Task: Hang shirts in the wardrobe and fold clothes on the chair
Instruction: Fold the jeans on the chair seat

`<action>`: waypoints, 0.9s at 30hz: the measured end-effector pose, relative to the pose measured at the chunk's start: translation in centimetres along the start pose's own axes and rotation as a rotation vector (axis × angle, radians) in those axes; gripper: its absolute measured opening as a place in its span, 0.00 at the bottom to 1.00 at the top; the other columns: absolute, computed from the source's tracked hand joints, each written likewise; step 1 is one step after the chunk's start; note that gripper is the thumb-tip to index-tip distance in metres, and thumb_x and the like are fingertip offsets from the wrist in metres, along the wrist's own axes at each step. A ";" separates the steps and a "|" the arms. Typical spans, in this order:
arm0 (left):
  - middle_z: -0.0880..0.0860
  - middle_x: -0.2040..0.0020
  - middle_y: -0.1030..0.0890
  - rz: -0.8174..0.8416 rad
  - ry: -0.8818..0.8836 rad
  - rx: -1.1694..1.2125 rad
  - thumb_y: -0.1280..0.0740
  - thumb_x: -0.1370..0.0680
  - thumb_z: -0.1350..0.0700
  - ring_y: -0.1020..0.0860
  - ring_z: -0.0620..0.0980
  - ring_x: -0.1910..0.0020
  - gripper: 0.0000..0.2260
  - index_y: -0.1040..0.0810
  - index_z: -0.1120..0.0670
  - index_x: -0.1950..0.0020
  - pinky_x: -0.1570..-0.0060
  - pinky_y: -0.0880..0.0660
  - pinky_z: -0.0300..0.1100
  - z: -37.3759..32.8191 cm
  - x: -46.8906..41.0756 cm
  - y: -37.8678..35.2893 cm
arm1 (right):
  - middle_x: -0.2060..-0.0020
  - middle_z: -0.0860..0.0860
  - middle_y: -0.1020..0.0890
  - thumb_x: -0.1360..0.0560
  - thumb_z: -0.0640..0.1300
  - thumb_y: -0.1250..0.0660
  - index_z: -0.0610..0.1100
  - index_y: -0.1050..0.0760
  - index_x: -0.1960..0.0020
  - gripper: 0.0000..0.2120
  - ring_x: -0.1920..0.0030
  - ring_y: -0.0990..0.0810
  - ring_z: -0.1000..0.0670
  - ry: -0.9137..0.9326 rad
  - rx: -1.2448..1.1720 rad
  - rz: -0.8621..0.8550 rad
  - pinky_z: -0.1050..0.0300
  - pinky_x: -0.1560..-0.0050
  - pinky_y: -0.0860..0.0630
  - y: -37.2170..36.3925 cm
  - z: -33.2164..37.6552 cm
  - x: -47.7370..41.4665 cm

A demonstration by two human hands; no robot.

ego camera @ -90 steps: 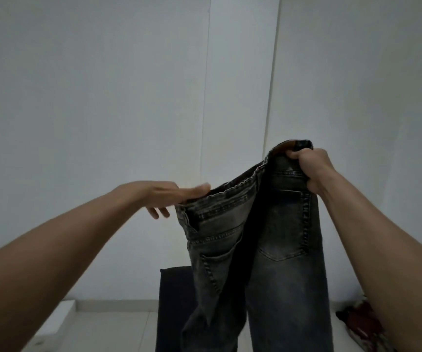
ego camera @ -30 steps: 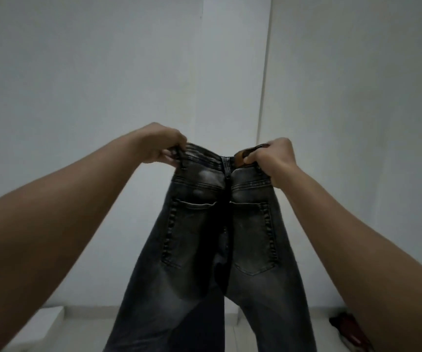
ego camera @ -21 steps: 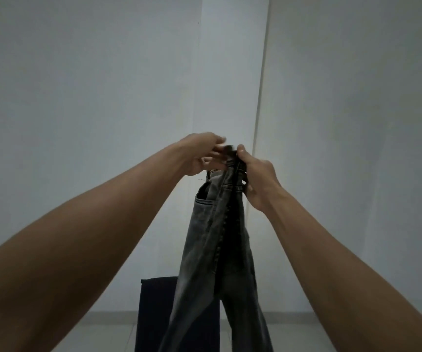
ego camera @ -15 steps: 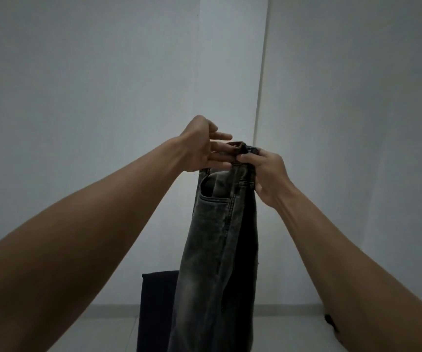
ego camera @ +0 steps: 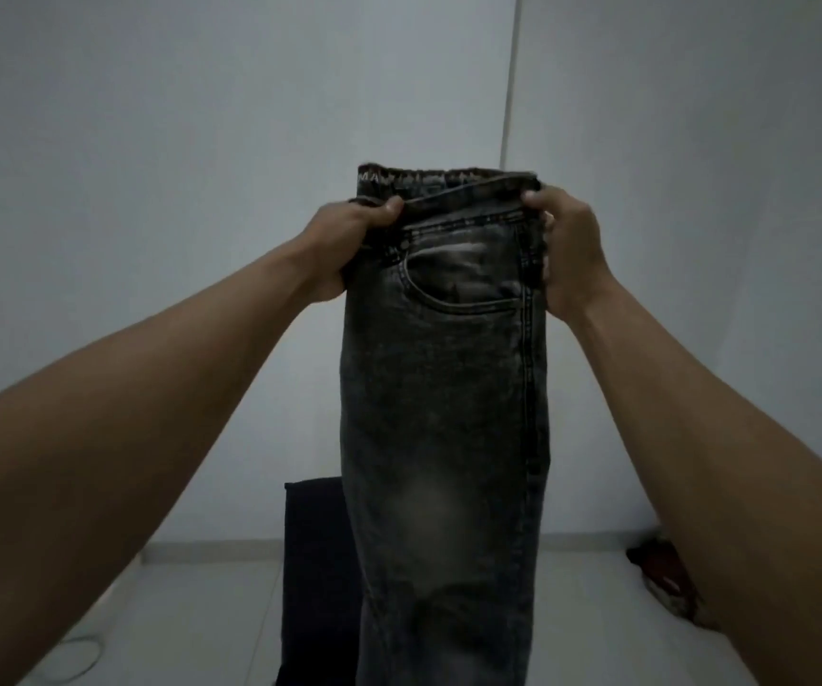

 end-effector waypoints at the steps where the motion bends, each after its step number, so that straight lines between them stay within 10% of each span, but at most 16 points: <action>1: 0.61 0.41 0.17 -0.014 -0.014 0.057 0.35 0.18 0.54 0.17 0.58 0.45 0.17 0.22 0.63 0.34 0.53 0.18 0.46 -0.6 0.0 -0.3 | 0.49 0.38 0.16 0.25 0.51 0.32 0.33 0.22 0.42 0.22 0.49 0.15 0.38 -0.004 -0.004 0.084 0.47 0.49 0.18 0.0 -0.2 0.4; 9: 0.56 0.46 0.15 0.032 -0.122 -0.019 0.36 0.20 0.41 0.14 0.50 0.54 0.26 0.22 0.60 0.34 0.58 0.19 0.41 -3.9 1.4 -1.2 | 0.43 0.39 0.15 0.20 0.40 0.33 0.32 0.22 0.36 0.16 0.44 0.15 0.40 -0.101 0.060 -0.013 0.43 0.41 0.19 1.9 -4.4 2.0; 12: 0.50 0.40 0.18 0.116 -0.022 -0.334 0.33 0.27 0.32 0.18 0.49 0.43 0.31 0.22 0.52 0.33 0.42 0.21 0.46 -2.7 1.8 0.1 | 0.42 0.41 0.16 0.19 0.41 0.35 0.34 0.22 0.36 0.15 0.42 0.16 0.41 -0.012 -0.020 -0.047 0.44 0.40 0.20 1.3 -3.0 1.3; 16: 0.55 0.43 0.15 -0.007 -0.023 -0.186 0.27 0.25 0.45 0.16 0.53 0.44 0.23 0.21 0.58 0.36 0.43 0.20 0.49 -1.7 0.6 1.7 | 0.41 0.42 0.16 0.19 0.46 0.32 0.35 0.23 0.34 0.19 0.41 0.16 0.42 0.017 0.018 0.036 0.47 0.39 0.20 0.1 -1.5 1.4; 22: 0.54 0.42 0.16 0.130 0.070 -0.149 0.35 0.25 0.37 0.16 0.52 0.45 0.25 0.20 0.54 0.38 0.47 0.20 0.46 -2.6 1.4 1.5 | 0.46 0.38 0.15 0.24 0.37 0.28 0.33 0.20 0.39 0.14 0.50 0.14 0.40 -0.013 0.085 -0.044 0.45 0.48 0.17 -0.7 -0.8 0.8; 27: 0.52 0.54 0.15 0.021 0.153 -0.248 0.35 0.19 0.47 0.16 0.49 0.59 0.12 0.22 0.54 0.44 0.55 0.22 0.43 -2.2 1.3 2.1 | 0.42 0.41 0.16 0.21 0.54 0.34 0.39 0.20 0.36 0.21 0.43 0.16 0.40 -0.265 0.026 0.083 0.47 0.44 0.18 -0.8 -2.6 2.1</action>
Point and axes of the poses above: each hand's wrist, its own x-axis away from the middle knuckle, its own y-axis out of the back of the hand, z = x × y, the point moved 5 cm from there along -x, towards the middle knuckle
